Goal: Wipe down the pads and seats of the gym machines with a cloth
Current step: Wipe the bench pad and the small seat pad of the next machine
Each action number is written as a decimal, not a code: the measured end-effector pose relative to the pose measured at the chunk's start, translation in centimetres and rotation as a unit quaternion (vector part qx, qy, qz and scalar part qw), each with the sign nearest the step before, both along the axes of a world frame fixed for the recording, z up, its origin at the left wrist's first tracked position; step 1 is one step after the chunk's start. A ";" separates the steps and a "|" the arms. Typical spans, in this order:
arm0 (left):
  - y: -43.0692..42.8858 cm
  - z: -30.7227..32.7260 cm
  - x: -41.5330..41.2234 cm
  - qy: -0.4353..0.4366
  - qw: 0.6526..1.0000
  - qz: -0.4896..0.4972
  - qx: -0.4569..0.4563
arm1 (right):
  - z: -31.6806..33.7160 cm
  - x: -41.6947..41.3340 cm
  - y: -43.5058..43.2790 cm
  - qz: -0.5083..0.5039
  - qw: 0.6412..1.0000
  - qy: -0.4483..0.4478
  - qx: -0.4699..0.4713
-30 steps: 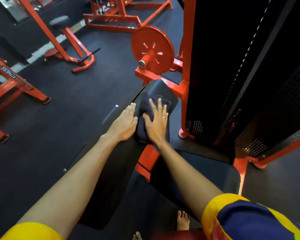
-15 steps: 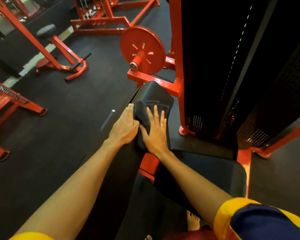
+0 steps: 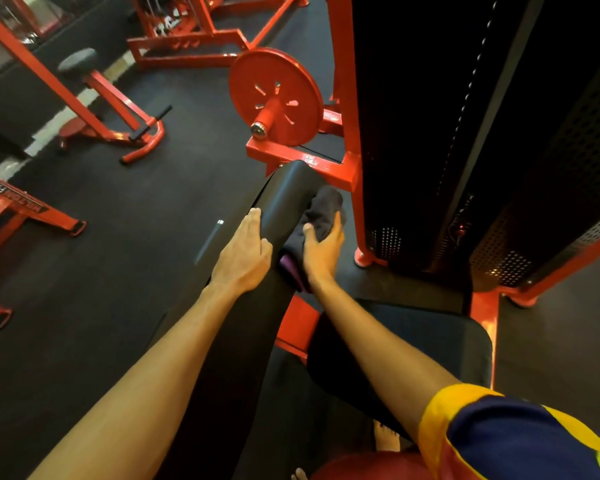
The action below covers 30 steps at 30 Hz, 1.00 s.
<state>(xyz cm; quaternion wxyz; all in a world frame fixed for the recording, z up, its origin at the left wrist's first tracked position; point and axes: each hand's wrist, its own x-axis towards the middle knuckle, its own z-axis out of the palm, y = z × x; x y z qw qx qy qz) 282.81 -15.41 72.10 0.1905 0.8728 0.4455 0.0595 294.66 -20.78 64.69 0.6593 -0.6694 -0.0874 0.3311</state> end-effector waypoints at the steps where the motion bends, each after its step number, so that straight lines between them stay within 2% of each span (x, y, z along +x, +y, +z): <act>1: 0.0 0.0 0.1 0.000 1.000 -0.001 0.000 | -0.1 -1.3 -0.9 0.022 1.000 -0.015 -0.001; 3: -0.1 -0.1 0.2 -0.002 1.000 -0.001 -0.002 | -0.8 -1.8 -1.8 0.055 0.998 -0.037 0.002; 9: 0.1 0.1 0.5 0.011 1.000 0.013 -0.025 | -1.1 6.2 2.7 0.040 0.997 -0.060 -0.027; 11: 0.5 0.3 1.0 0.015 0.999 0.011 -0.037 | -1.4 5.4 2.8 0.070 0.988 -0.121 -0.066; 14: 1.6 0.5 2.3 0.018 0.999 0.006 -0.049 | -2.8 2.4 0.7 0.130 0.958 -0.252 -0.035; 16: 2.1 0.6 3.1 0.015 0.999 0.010 -0.051 | -4.4 2.2 -0.7 0.171 0.936 -0.306 -0.025; 19: 2.3 0.2 3.8 0.015 0.999 0.016 -0.034 | -5.3 5.4 0.2 0.178 0.939 -0.291 -0.046; 22: 2.4 -0.1 4.0 0.010 1.000 0.021 -0.017 | -3.2 8.5 3.8 0.144 0.955 -0.249 -0.066; 24: 2.4 -0.4 4.0 0.002 1.000 0.019 -0.018 | -1.3 9.0 5.7 0.142 0.952 -0.251 -0.101; 27: 2.7 -0.7 3.9 -0.013 1.000 0.021 -0.020 | 0.1 6.9 5.5 0.162 0.917 -0.346 -0.117; 30: 2.9 -0.4 4.0 -0.050 0.998 0.024 -0.032 | -1.3 4.4 2.3 0.212 0.856 -0.471 -0.010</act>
